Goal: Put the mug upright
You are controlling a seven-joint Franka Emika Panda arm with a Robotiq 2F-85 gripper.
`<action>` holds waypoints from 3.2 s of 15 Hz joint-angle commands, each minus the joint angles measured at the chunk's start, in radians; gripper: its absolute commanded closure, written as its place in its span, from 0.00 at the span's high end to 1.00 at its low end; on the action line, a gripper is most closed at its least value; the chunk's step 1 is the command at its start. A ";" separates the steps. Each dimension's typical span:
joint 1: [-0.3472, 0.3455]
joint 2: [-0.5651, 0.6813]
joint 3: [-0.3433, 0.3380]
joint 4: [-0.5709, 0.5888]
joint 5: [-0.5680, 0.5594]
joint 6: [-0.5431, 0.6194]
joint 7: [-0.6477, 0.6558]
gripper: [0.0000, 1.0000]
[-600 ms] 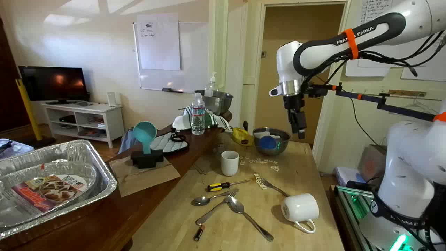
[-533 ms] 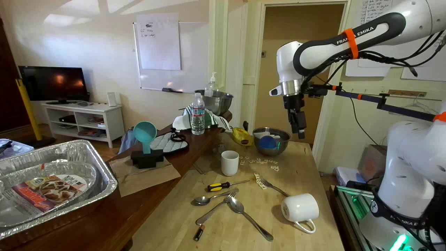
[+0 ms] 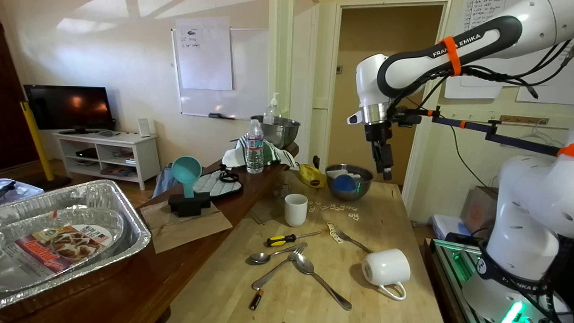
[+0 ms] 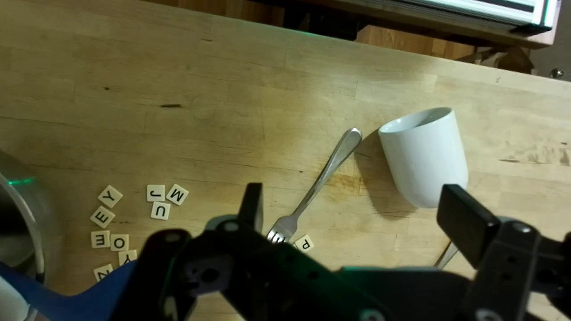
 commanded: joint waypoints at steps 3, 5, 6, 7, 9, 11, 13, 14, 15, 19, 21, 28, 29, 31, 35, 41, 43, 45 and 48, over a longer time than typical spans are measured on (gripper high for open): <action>-0.015 -0.079 0.005 -0.176 0.172 0.025 0.054 1.00; -0.023 -0.111 -0.012 -0.259 0.250 0.053 0.030 1.00; -0.031 -0.122 -0.024 -0.304 0.290 0.088 0.016 1.00; -0.044 -0.136 -0.036 -0.352 0.318 0.121 0.004 1.00; -0.046 -0.014 -0.083 -0.293 0.373 0.168 -0.043 1.00; -0.053 -0.071 -0.039 -0.319 0.325 0.132 -0.007 1.00; -0.053 -0.066 -0.034 -0.307 0.324 0.131 -0.006 1.00; -0.052 -0.065 -0.028 -0.304 0.324 0.132 -0.006 1.00; -0.051 -0.065 -0.025 -0.304 0.323 0.132 -0.005 1.00; -0.012 0.032 0.003 -0.297 0.395 0.213 0.055 1.00; 0.004 0.089 -0.004 -0.297 0.477 0.194 0.061 1.00; -0.037 0.258 0.018 -0.297 0.588 0.170 0.176 1.00; -0.044 0.274 0.020 -0.297 0.588 0.171 0.200 1.00; -0.051 0.304 0.022 -0.297 0.610 0.175 0.225 1.00; -0.052 0.345 0.026 -0.294 0.740 0.216 0.170 1.00; -0.046 0.371 0.063 -0.286 0.844 0.292 0.087 1.00; -0.044 0.374 0.074 -0.285 0.877 0.327 0.055 1.00; -0.043 0.376 0.083 -0.284 0.903 0.354 0.020 1.00; -0.045 0.377 0.089 -0.282 0.923 0.362 -0.036 1.00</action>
